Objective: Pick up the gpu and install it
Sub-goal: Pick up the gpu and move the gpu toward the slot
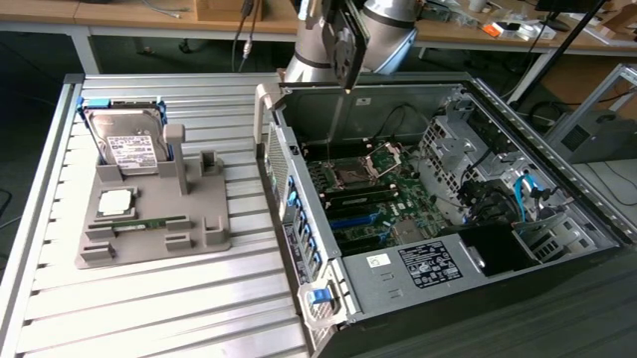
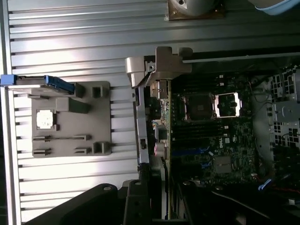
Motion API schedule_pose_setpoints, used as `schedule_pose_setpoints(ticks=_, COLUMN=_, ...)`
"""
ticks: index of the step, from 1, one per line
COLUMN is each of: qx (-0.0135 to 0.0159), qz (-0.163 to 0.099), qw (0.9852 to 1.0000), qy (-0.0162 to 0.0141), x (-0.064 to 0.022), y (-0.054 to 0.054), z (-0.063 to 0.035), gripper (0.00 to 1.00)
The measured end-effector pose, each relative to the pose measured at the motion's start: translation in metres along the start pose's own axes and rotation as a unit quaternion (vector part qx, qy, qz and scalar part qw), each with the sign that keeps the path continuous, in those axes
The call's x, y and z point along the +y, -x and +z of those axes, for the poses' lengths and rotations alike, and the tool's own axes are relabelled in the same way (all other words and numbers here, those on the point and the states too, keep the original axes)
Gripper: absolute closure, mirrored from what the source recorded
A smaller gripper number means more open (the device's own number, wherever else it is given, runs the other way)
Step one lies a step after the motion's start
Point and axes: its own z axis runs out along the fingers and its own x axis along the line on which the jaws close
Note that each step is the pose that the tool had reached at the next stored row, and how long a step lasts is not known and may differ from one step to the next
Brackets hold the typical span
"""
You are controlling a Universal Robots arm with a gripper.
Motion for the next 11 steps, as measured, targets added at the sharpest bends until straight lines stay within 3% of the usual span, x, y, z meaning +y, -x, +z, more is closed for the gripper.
schedule_pose_setpoints(ticks=4, qx=0.0000, qz=0.000, qw=1.0000, qy=0.0001, x=-0.0038, y=0.018, z=0.0071, gripper=0.72)
schedule_pose_setpoints(ticks=6, qx=0.0000, qz=0.000, qw=1.0000, qy=0.0001, x=-0.0067, y=0.035, z=0.0137, gripper=0.72)
schedule_pose_setpoints(ticks=11, qx=0.0000, qz=0.000, qw=1.0000, qy=0.0000, x=-0.0108, y=0.060, z=0.0234, gripper=0.72)
